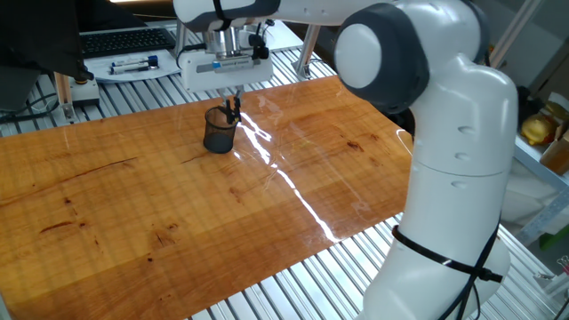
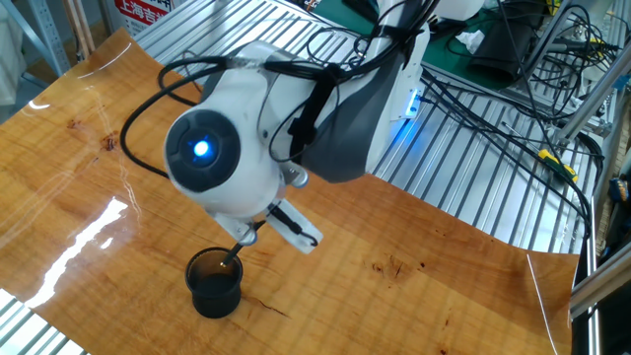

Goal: Put the pen into the pen holder

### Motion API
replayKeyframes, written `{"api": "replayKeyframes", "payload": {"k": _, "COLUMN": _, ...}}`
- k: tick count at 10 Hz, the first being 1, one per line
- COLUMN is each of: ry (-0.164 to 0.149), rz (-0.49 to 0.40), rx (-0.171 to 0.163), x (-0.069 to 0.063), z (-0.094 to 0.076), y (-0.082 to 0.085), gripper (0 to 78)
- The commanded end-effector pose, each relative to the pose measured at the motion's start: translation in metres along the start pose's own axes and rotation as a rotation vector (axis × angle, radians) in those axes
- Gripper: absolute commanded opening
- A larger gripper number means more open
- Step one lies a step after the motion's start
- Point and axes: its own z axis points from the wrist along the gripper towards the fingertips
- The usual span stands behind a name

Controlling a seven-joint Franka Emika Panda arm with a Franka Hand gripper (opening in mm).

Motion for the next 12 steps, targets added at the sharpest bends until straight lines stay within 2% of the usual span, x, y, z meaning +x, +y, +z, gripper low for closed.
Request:
{"api": "replayKeyframes", "payload": {"k": 1, "ry": 0.011, "rz": 0.002, "rx": 0.002, "x": -0.005, "z": 0.0, "y": 0.001, "gripper": 1.1}}
{"api": "replayKeyframes", "payload": {"k": 6, "ry": 0.064, "rz": 0.024, "rx": 0.015, "x": -0.01, "z": 0.003, "y": 0.003, "gripper": 1.1}}
{"api": "replayKeyframes", "payload": {"k": 8, "ry": 0.073, "rz": 0.025, "rx": 0.018, "x": -0.013, "z": 0.005, "y": 0.004, "gripper": 1.1}}
{"api": "replayKeyframes", "payload": {"k": 10, "ry": 0.105, "rz": 0.039, "rx": 0.025, "x": -0.016, "z": 0.008, "y": 0.005, "gripper": 1.1}}
{"api": "replayKeyframes", "payload": {"k": 12, "ry": 0.122, "rz": 0.043, "rx": 0.029, "x": -0.018, "z": 0.008, "y": 0.004, "gripper": 1.1}}
